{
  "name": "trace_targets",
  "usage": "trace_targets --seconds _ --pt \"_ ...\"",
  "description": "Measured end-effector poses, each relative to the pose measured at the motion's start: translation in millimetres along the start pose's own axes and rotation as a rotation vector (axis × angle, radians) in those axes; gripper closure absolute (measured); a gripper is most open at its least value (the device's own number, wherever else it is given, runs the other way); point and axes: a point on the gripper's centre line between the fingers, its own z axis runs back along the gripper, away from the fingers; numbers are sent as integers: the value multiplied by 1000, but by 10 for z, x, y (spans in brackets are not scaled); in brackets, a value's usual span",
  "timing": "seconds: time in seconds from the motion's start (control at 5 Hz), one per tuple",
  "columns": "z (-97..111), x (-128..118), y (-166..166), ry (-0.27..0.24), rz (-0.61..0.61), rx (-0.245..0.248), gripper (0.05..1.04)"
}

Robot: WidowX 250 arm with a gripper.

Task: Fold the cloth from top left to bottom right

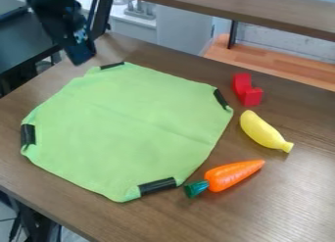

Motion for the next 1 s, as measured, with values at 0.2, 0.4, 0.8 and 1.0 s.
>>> trace_targets --seconds 0.2,0.4,0.8,1.0 --pt "-158 84 185 44 -49 75 84" --pt "-281 199 370 63 -58 104 84" --pt "-490 460 582 -9 -109 94 84" --pt "-768 572 752 -1 -98 122 84"
